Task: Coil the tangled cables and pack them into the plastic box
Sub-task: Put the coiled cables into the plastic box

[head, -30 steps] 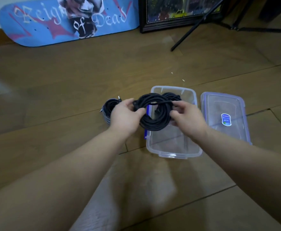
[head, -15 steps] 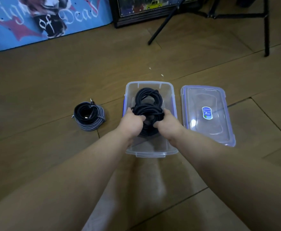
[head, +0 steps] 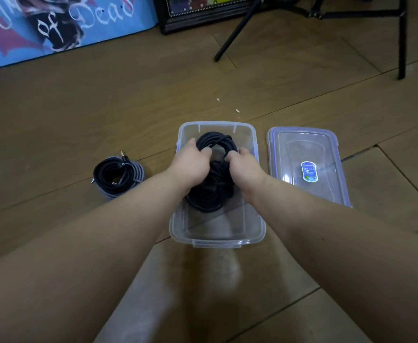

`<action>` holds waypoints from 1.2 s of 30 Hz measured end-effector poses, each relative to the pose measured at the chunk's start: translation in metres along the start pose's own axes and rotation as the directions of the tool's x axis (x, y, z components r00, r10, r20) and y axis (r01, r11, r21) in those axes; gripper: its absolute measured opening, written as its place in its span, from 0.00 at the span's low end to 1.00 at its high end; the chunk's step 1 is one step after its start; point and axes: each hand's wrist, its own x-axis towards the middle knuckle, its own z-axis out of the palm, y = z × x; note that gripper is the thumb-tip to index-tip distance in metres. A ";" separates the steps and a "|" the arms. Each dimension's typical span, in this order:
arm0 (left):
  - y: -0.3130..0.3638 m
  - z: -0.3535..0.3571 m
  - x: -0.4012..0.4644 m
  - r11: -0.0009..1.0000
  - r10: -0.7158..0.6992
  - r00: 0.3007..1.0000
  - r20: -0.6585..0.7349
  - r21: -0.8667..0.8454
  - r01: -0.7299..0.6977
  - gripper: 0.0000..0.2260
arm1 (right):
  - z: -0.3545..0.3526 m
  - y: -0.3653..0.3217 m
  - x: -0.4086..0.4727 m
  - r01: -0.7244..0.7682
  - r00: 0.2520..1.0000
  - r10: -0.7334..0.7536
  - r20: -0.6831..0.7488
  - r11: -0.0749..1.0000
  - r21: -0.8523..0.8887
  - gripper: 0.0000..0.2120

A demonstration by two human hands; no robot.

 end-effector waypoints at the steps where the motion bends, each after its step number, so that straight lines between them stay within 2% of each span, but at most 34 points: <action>1: 0.000 0.002 0.005 0.999 -0.025 1.000 0.013 -0.021 0.026 0.19 | 0.001 0.000 0.003 -0.008 1.000 0.008 0.004 1.000 0.004 0.21; 4: 0.002 0.007 0.015 0.998 -0.068 0.997 0.039 -0.006 0.069 0.15 | 0.004 0.002 0.010 -0.020 1.000 0.020 0.011 0.999 0.025 0.25; 7: 0.006 0.008 0.019 0.995 -0.100 0.994 0.047 0.020 0.099 0.16 | 0.004 0.004 0.012 -0.022 1.000 0.022 0.007 0.997 0.077 0.22; 11: 0.001 0.009 0.019 0.993 -0.090 0.996 -0.001 -0.074 0.089 0.17 | 0.000 0.005 0.010 0.033 0.999 -0.029 -0.029 0.986 0.165 0.19; 14: -0.003 0.010 0.017 0.990 -0.081 0.997 -0.010 -0.117 0.079 0.16 | -0.002 -0.001 0.011 0.082 0.996 -0.077 -0.038 0.985 0.154 0.19; 20: 0.002 0.005 0.010 0.990 -0.099 0.995 0.033 -0.102 0.102 0.14 | -0.001 -0.011 0.010 0.049 0.999 -0.049 0.000 0.997 0.055 0.20; 25: 0.003 0.001 0.002 0.997 -0.060 0.998 0.037 -0.051 0.062 0.19 | -0.002 -0.012 0.001 0.032 0.999 -0.031 -0.015 0.998 0.054 0.25; 27: -0.002 0.000 -0.004 0.998 -0.034 0.999 0.043 -0.052 0.036 0.14 | -0.005 -0.008 -0.009 0.058 0.997 -0.061 -0.054 0.997 -0.052 0.26; 29: -0.010 -0.001 -0.010 0.997 -0.023 0.998 0.053 -0.066 0.026 0.14 | -0.006 0.000 -0.020 0.096 0.992 -0.113 -0.059 0.968 -0.233 0.26; 31: -0.017 -0.001 -0.014 0.995 -0.029 0.998 0.058 -0.091 0.035 0.19 | -0.003 0.007 -0.025 0.072 0.994 -0.097 -0.052 0.930 -0.362 0.24; 36: -0.023 -0.001 -0.018 0.991 0.001 0.997 0.074 -0.134 0.009 0.26 | 0.003 0.009 -0.023 0.014 0.996 -0.058 -0.071 0.864 -0.503 0.20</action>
